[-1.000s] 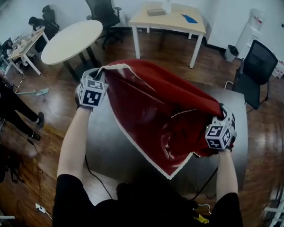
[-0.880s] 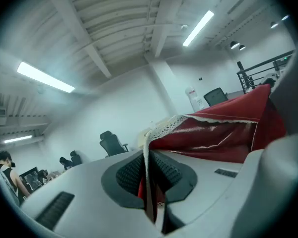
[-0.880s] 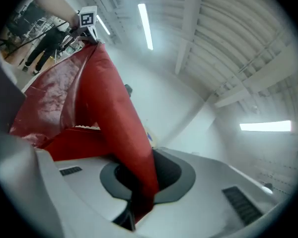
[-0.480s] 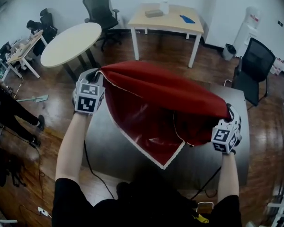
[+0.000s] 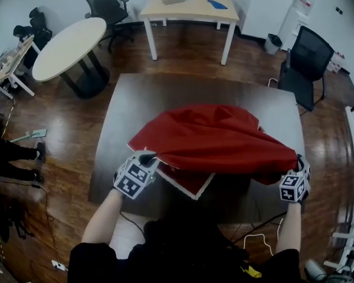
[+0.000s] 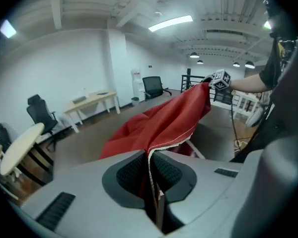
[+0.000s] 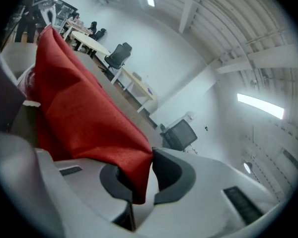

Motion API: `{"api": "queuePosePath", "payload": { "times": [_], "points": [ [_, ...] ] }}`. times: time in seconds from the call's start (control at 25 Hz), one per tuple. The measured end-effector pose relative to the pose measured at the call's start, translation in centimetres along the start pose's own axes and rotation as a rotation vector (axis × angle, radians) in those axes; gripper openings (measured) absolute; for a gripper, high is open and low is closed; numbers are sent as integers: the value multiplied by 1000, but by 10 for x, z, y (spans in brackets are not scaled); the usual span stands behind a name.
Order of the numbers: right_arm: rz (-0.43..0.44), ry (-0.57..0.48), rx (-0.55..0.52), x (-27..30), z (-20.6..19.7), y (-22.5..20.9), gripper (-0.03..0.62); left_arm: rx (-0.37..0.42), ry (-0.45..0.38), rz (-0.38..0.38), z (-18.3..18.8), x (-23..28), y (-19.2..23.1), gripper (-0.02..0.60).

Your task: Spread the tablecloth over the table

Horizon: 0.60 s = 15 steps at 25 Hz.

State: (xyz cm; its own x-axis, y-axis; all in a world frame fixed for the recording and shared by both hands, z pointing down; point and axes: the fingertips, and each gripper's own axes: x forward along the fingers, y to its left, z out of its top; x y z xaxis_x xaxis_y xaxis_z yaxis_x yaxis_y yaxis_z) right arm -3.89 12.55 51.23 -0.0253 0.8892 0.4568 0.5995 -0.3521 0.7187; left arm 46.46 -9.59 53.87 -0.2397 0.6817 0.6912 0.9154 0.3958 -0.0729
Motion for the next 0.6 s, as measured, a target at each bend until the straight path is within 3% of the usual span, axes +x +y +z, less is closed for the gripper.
{"api": "queuePosePath", "payload": {
  "times": [0.2, 0.28, 0.36, 0.44, 0.52, 0.6],
  "points": [
    [40, 212, 19, 13, -110, -4, 44, -114, 109, -289, -32, 20, -110, 14],
    [69, 281, 43, 18, -137, -1, 44, -160, 109, -358, -34, 24, -142, 14],
    [124, 316, 68, 22, -153, 10, 43, -184, 103, -347, -40, 35, -155, 14],
    [202, 291, 37, 22, -149, 29, 72, -199, 123, -289, -54, 50, -153, 18],
    [286, 263, -9, 18, -147, 53, 145, -210, 158, -256, -69, 60, -151, 69],
    [384, 213, -64, 7, -138, 73, 238, -210, 203, -262, -74, 62, -155, 175]
  ]
}}
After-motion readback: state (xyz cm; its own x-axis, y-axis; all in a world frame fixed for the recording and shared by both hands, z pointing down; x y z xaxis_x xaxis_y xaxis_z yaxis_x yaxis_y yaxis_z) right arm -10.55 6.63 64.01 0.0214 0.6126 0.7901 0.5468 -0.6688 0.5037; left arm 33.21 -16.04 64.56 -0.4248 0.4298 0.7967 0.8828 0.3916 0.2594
